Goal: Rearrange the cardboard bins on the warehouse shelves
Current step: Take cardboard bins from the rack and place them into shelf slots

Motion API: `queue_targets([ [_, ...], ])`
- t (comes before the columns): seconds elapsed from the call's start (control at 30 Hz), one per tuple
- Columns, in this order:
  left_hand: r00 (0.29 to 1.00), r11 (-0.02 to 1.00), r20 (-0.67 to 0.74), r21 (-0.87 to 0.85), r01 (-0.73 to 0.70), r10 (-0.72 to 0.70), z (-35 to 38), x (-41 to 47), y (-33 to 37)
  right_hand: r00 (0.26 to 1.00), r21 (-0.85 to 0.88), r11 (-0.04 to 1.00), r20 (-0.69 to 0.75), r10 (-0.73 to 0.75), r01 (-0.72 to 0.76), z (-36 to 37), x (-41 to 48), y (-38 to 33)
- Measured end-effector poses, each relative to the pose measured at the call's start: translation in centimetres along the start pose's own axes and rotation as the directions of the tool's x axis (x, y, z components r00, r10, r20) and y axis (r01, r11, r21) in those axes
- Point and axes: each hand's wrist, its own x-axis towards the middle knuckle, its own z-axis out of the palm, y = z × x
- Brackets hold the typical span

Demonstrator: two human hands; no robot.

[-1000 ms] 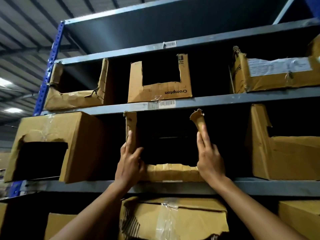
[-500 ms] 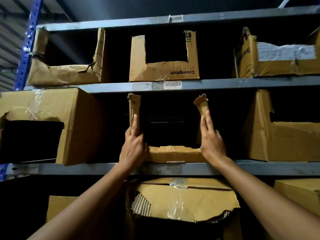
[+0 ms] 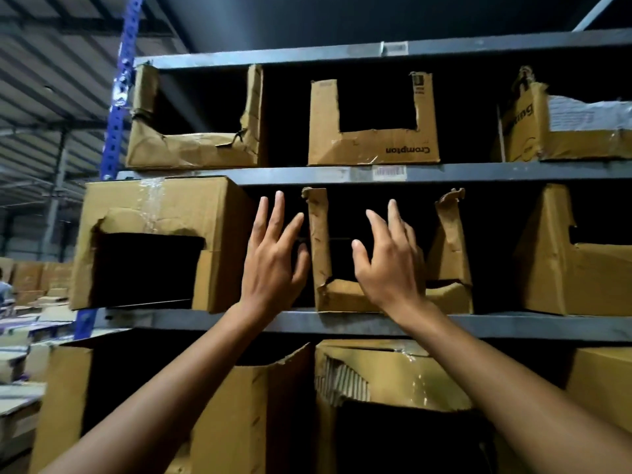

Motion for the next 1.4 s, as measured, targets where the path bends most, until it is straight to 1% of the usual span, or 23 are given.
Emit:
queue_targets([
  [0.1,1.000,0.996,-0.003,0.086,0.017,-0.017,-3.7,-1.4,-2.5,0.998,0.037,0.998,0.049,-0.051,0.049,0.6,-0.9,-3.8],
  [0.2,0.999,0.985,0.040,0.174,0.022,-0.030,-7.1,-2.5,-5.2,0.996,0.076,0.996,0.062,-0.060,0.055,1.3,-1.2,-6.9],
  [0.27,0.998,0.971,0.036,0.235,0.046,-0.056,-9.3,-2.7,-7.1,0.995,0.121,0.991,0.068,-0.069,0.061,1.8,-1.1,-8.8],
  [0.5,0.991,0.932,0.078,0.354,0.074,-0.108,-14.5,-3.7,-10.7,0.976,0.287,0.955,0.173,-0.135,0.081,3.9,-2.0,-13.3],
  [0.6,0.987,0.927,0.076,0.361,0.102,-0.138,-15.7,-4.7,-11.5,0.970,0.341,0.937,0.191,-0.152,0.079,5.1,-2.6,-14.7],
  [0.7,0.986,0.929,0.095,0.358,0.092,-0.134,-16.5,-5.1,-12.6,0.961,0.341,0.937,0.226,-0.157,0.073,5.8,-2.9,-16.2],
  [0.87,0.991,0.936,0.032,0.333,0.112,-0.129,-17.4,-4.8,-16.5,0.964,0.306,0.950,0.225,-0.145,0.071,7.6,-2.8,-19.1],
  [0.9,0.989,0.941,0.012,0.310,0.135,-0.146,-17.4,-4.8,-17.2,0.963,0.293,0.953,0.225,-0.146,0.076,8.0,-2.8,-19.5],
  [0.93,0.981,0.946,-0.015,0.262,0.192,-0.195,-17.2,-4.9,-18.2,0.965,0.276,0.959,0.224,-0.137,0.072,8.6,-2.7,-20.0],
  [0.97,0.958,0.939,-0.037,0.193,0.285,-0.284,-16.9,-5.0,-19.2,0.966,0.263,0.963,0.229,-0.116,0.054,9.1,-2.7,-20.4],
  [1.03,0.886,0.885,-0.062,0.050,0.463,-0.460,-16.5,-5.0,-21.9,0.966,0.228,0.974,0.252,-0.056,-0.003,10.6,-2.7,-21.5],
  [1.07,0.859,0.861,-0.062,0.014,0.509,-0.508,-16.2,-5.1,-23.3,0.965,0.203,0.979,0.262,-0.022,-0.033,11.5,-2.8,-22.0],
  [1.1,0.842,0.843,-0.054,0.001,0.538,-0.537,-16.1,-5.0,-24.5,0.962,0.180,0.981,0.273,0.017,-0.069,12.3,-2.9,-22.3],
  [1.2,0.824,0.824,0.015,0.033,0.565,-0.566,-15.3,-5.2,-27.5,0.938,0.175,0.960,0.309,0.157,-0.219,14.7,-3.5,-22.4],
  [1.27,0.820,0.822,0.060,0.042,0.568,-0.569,-14.6,-5.3,-28.8,0.938,0.163,0.952,0.276,0.209,-0.260,16.0,-3.8,-21.9],
  [1.33,0.815,0.820,0.098,0.041,0.570,-0.571,-13.8,-5.4,-29.5,0.946,0.170,0.952,0.249,0.207,-0.254,16.5,-4.1,-21.5],
  [1.37,0.804,0.812,0.120,0.038,0.583,-0.583,-13.6,-5.3,-29.8,0.943,0.194,0.941,0.242,0.228,-0.277,16.7,-4.1,-21.5],
  [1.4,0.789,0.798,0.146,0.011,0.602,-0.597,-13.4,-5.2,-30.2,0.928,0.233,0.912,0.242,0.281,-0.337,16.7,-3.9,-21.5],
])
